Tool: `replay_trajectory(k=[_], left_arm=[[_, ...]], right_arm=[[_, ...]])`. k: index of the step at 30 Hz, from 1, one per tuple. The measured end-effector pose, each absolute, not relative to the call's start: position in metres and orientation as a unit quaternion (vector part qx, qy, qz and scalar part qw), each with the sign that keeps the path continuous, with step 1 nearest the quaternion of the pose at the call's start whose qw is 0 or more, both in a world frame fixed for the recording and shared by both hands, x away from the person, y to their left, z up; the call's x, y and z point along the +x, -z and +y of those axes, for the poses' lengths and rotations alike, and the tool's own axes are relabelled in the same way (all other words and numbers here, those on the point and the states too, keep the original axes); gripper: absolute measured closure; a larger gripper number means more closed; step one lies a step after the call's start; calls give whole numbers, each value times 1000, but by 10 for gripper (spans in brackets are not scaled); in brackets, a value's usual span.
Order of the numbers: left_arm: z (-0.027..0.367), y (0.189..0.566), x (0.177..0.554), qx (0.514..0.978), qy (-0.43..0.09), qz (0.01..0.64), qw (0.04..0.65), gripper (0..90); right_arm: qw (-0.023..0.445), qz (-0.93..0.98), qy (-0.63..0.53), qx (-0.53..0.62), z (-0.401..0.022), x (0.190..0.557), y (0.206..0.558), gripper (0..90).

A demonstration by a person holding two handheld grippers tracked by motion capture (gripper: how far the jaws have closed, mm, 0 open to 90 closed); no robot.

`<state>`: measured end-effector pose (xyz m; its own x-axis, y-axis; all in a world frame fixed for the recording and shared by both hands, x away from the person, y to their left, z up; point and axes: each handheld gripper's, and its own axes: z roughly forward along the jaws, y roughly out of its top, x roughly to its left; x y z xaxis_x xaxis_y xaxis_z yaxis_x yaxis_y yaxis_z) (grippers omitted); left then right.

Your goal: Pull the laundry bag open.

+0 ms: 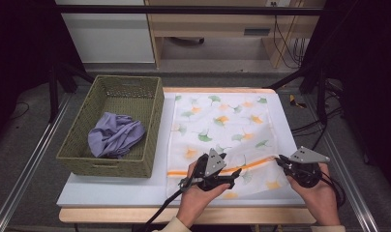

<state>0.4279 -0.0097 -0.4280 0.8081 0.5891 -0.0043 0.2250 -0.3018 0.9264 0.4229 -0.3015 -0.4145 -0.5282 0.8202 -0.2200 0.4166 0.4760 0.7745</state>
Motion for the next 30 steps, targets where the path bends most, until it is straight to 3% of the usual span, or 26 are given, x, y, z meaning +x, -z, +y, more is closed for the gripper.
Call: replay_trajectory(k=[9, 30], left_arm=[[-23, 429, 432, 788, -156, 243, 543, 498], [-72, 432, 431, 805, -148, 201, 538, 704]], right_arm=[[314, 807, -339, 367, -287, 420, 402, 820], [313, 810, -348, 354, -281, 417, 398, 827]])
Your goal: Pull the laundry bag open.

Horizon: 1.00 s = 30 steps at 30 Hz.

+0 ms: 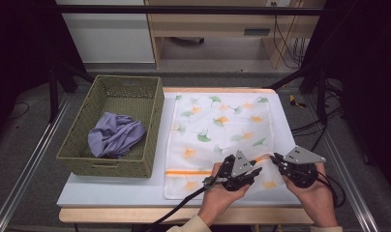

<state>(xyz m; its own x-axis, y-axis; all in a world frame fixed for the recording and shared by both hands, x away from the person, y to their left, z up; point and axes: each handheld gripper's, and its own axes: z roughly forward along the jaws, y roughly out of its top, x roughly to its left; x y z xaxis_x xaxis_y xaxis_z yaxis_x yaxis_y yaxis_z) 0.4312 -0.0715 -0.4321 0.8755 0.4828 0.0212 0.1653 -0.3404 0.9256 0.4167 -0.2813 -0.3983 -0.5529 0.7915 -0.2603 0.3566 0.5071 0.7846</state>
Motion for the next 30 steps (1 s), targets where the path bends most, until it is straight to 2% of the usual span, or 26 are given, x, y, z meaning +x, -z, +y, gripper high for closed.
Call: replay_trajectory(k=[14, 30], left_arm=[[-75, 438, 444, 812, -154, 222, 517, 696], [-83, 442, 441, 825, -147, 200, 507, 733]], right_arm=[[317, 816, -346, 338, -276, 413, 393, 838], [312, 818, -339, 344, -275, 414, 396, 842]])
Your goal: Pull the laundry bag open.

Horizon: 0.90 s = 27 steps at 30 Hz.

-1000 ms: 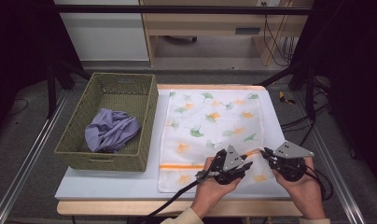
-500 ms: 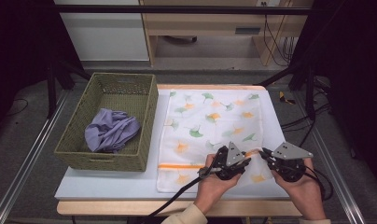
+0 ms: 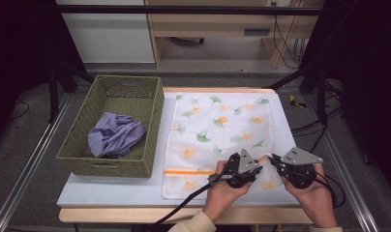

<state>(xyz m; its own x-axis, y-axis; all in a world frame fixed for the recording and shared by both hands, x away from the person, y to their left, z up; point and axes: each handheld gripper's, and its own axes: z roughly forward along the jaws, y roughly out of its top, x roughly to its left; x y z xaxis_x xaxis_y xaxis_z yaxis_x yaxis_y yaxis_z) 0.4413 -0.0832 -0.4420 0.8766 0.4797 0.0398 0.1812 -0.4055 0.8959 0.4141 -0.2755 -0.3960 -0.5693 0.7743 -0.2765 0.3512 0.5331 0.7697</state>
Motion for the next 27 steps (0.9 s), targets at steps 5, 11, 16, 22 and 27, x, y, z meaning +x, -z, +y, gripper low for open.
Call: replay_trajectory(k=[5, 11, 16, 22, 27], left_arm=[[-87, 446, 447, 825, -134, 209, 507, 742], [-90, 448, 456, 827, -132, 210, 504, 707], [-90, 449, 457, 827, -136, 204, 506, 674], [-88, 450, 455, 823, -150, 202, 509, 631], [-90, 452, 457, 818, -143, 194, 522, 627]], right_arm=[[308, 818, -342, 345, -275, 413, 395, 844], [301, 822, -345, 339, -274, 413, 395, 847], [299, 823, -344, 338, -274, 413, 395, 848], [298, 825, -341, 338, -274, 412, 395, 849], [293, 829, -341, 334, -271, 412, 396, 849]])
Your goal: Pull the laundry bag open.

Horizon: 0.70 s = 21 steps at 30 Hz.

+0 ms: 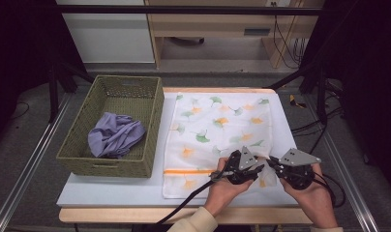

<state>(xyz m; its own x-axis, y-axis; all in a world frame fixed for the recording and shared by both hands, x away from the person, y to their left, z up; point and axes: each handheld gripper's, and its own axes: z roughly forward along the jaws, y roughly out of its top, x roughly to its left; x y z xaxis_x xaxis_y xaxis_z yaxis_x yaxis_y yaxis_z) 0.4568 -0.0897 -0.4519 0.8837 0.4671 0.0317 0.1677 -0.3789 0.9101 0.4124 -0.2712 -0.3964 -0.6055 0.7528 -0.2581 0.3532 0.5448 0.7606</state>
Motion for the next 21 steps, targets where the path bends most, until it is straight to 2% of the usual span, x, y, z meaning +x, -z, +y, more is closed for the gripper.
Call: replay_trajectory(k=[10, 13, 21], left_arm=[[-90, 453, 453, 827, -149, 170, 514, 676], [-89, 452, 451, 824, -143, 166, 522, 723], [-90, 453, 456, 824, -144, 168, 522, 721]], right_arm=[[293, 828, -339, 337, -273, 414, 399, 849], [293, 827, -339, 340, -274, 414, 399, 849], [292, 830, -335, 338, -271, 413, 400, 848]])
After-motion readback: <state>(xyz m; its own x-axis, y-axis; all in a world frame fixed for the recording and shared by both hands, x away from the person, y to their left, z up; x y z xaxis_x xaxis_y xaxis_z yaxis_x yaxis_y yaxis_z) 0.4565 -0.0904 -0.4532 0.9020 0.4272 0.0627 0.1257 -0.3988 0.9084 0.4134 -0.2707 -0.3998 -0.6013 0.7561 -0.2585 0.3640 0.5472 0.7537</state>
